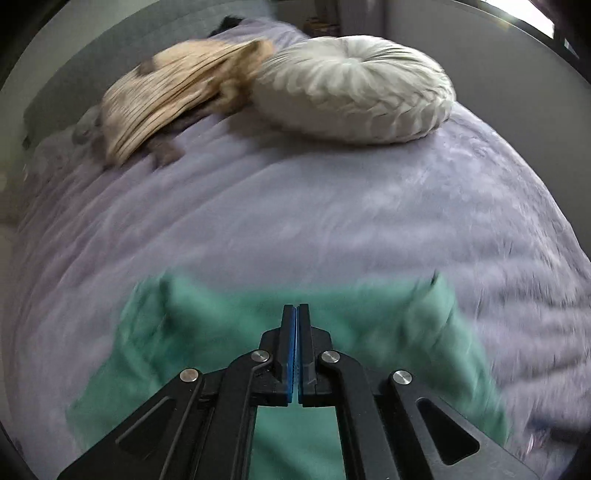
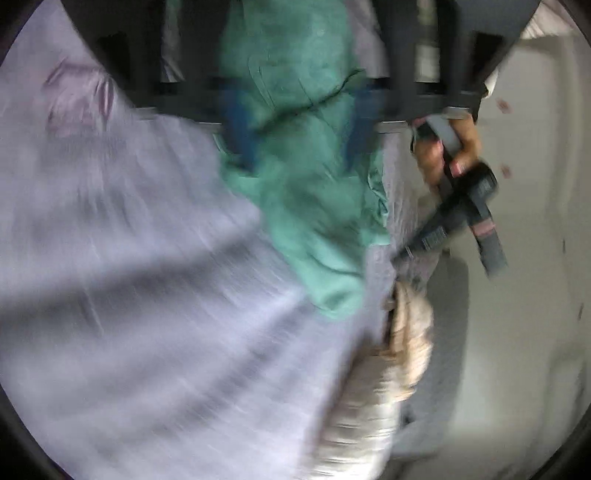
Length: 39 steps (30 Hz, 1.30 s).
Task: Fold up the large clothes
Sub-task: 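Lay the folded side onto the jacket and open the right gripper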
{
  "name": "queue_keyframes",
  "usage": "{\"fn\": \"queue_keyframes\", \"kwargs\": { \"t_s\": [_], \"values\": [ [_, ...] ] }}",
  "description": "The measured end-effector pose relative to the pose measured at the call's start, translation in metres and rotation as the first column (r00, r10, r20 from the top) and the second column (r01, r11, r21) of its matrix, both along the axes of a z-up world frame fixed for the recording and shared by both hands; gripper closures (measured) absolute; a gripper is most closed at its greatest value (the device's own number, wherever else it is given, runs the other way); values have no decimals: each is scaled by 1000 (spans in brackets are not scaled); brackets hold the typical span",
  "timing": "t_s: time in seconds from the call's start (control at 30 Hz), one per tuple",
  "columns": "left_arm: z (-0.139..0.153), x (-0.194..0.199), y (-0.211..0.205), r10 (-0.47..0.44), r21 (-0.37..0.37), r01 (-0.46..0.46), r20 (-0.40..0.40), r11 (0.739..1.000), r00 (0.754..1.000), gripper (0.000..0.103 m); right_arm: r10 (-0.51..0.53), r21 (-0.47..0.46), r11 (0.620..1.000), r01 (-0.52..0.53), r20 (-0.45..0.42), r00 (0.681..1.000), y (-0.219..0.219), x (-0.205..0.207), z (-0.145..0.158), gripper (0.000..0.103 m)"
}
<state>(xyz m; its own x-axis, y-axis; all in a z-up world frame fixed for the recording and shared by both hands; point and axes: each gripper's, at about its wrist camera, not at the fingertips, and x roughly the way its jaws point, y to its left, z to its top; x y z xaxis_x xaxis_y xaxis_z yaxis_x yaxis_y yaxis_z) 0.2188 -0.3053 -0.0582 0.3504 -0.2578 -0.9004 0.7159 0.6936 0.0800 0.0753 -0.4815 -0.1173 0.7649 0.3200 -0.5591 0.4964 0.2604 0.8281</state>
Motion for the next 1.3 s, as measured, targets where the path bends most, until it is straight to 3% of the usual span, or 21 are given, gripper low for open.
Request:
{"fn": "queue_keyframes", "kwargs": {
  "t_s": [0.1,0.23,0.3,0.37,0.4,0.5,0.6,0.7,0.77,0.9,1.03,1.1,1.2,1.3],
  "values": [
    [-5,-5,53,99,20,-99,-39,995,994,102,80,-132,988,-78,9,997,-20,44,20,32],
    [-24,-19,118,214,75,-211,-42,975,976,102,209,-185,959,-216,-61,976,-39,119,0,34],
    [-33,-23,139,261,87,-255,-60,963,964,102,247,-164,952,-258,-84,965,-43,146,-16,37],
    [-45,-27,164,317,114,-307,-77,945,945,102,266,-107,956,-274,-83,960,-47,168,-30,86],
    [-49,-29,173,335,125,-324,-81,938,939,102,266,-97,957,-274,-94,960,-46,166,-35,97],
    [-58,-30,197,387,142,-372,-100,917,917,102,230,-121,961,-248,-143,963,-45,158,-51,97],
    [-55,-27,210,420,134,-406,-94,904,903,102,157,-79,983,-168,-124,980,-46,142,-58,96],
    [-45,-20,223,431,101,-422,-99,901,897,102,56,3,998,-56,-115,992,-52,123,-59,89],
    [-41,-13,230,425,71,-419,-108,905,899,102,17,-10,1000,-19,-134,991,-54,108,-46,83],
    [-43,8,234,414,26,-416,-153,909,897,102,62,-188,978,-89,-147,987,-39,91,1,83],
    [-53,17,236,423,15,-427,-181,904,888,102,177,-287,934,-211,-140,974,-6,81,34,81],
    [-57,16,234,421,19,-425,-189,905,887,102,223,-305,915,-265,-166,961,10,84,38,73],
    [-67,19,234,419,26,-424,-216,905,882,102,277,-311,888,-338,-223,935,34,80,27,72],
    [-74,21,239,426,25,-433,-237,901,873,102,285,-269,896,-353,-260,923,43,72,8,72]
  ]
}}
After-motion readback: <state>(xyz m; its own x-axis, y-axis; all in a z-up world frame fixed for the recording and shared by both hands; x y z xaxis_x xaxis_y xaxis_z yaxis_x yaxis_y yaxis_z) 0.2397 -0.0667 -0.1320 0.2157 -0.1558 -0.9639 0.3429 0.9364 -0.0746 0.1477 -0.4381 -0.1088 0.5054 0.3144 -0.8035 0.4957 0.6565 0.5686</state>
